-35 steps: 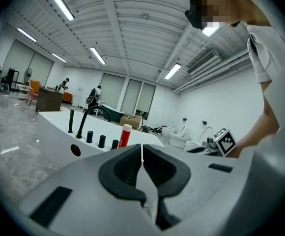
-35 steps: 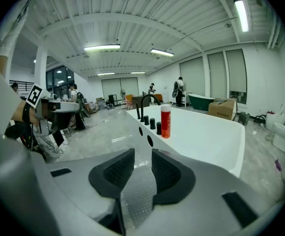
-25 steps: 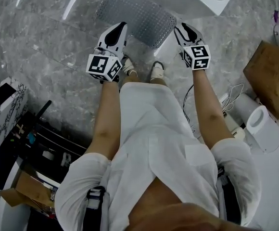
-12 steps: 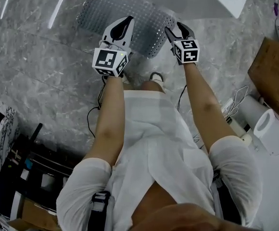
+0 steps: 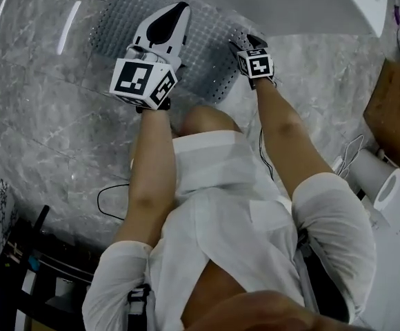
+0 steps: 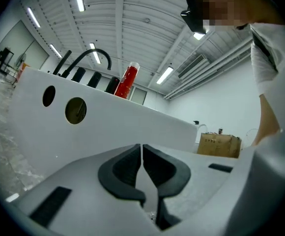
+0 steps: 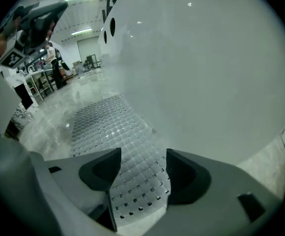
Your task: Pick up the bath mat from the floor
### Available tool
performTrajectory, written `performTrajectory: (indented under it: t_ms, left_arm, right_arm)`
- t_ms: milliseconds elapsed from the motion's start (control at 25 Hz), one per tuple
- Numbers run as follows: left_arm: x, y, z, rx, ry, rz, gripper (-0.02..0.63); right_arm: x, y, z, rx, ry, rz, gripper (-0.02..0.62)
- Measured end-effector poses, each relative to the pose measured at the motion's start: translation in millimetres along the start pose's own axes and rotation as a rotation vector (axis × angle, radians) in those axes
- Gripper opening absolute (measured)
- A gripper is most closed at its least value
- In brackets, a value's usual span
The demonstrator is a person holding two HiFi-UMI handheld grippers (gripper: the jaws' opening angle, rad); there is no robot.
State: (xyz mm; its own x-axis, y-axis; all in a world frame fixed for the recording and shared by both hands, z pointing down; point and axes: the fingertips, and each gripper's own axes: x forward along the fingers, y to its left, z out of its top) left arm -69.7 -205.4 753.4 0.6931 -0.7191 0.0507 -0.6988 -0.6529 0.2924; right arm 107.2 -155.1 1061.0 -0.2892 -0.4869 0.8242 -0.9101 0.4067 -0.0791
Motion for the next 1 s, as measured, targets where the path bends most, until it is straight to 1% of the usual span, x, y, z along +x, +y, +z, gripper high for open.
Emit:
performTrajectory:
  t_ms: [40,120,240,360,480,640,840,1000]
  left_arm:
    - [3,1,3,0.017,-0.002,-0.021,0.017]
    - [8,2,2,0.062,0.023,-0.053,0.017]
    - [14,10,-3,0.116,0.062,-0.047,0.017]
    - [20,13,-6,0.148,0.087,-0.035,0.017]
    - [25,4,-7,0.173,0.103,-0.061,0.017]
    - [27,-5,-12,0.189,0.122,-0.093,0.017]
    - [35,-12,-11,0.203,0.112,-0.131,0.017]
    - [39,-7,-14,0.198,0.116,-0.13,0.017]
  right_arm:
    - [9,-4,-5,0.004,0.003,0.0,0.287]
    - [25,-8,-11,0.014,0.007,0.008,0.288]
    - [43,-14,-16,0.016,0.015,0.029,0.288]
    - [55,-15,-19,-0.02,0.041,0.056,0.288]
    - [65,-23,-26,-0.056,0.082,0.068,0.288]
    - [83,-36,-27,-0.151,0.116,0.09,0.288]
    - [94,-56,-39,-0.192,0.19,0.109,0.288]
    - [98,-65,-53,-0.267,0.266,0.122,0.288]
